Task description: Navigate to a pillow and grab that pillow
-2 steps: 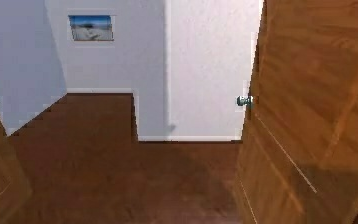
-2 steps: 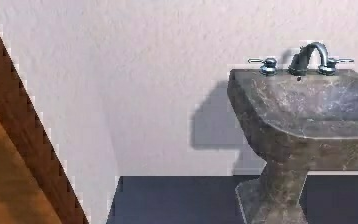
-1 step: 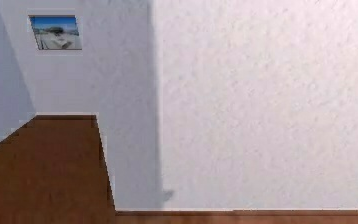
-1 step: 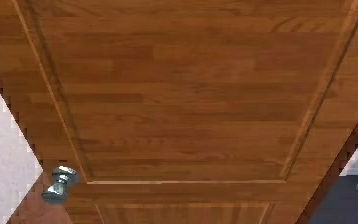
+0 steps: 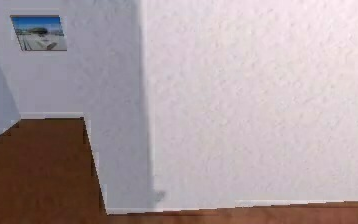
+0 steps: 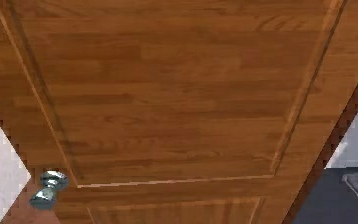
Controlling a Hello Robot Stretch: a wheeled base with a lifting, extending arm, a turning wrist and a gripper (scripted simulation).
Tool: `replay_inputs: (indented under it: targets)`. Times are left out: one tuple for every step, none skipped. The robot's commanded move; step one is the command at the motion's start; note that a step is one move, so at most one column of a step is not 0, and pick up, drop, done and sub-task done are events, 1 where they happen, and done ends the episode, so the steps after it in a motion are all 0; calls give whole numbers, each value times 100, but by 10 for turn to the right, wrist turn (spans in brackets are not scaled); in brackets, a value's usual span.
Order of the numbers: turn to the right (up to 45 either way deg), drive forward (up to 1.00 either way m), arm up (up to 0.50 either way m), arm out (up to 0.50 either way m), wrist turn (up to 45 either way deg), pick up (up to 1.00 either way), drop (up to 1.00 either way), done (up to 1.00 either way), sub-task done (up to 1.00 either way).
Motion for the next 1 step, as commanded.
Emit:
replay_inputs:
  targets:
    - [0, 45, 0, 0, 0, 0, 0, 0, 0]
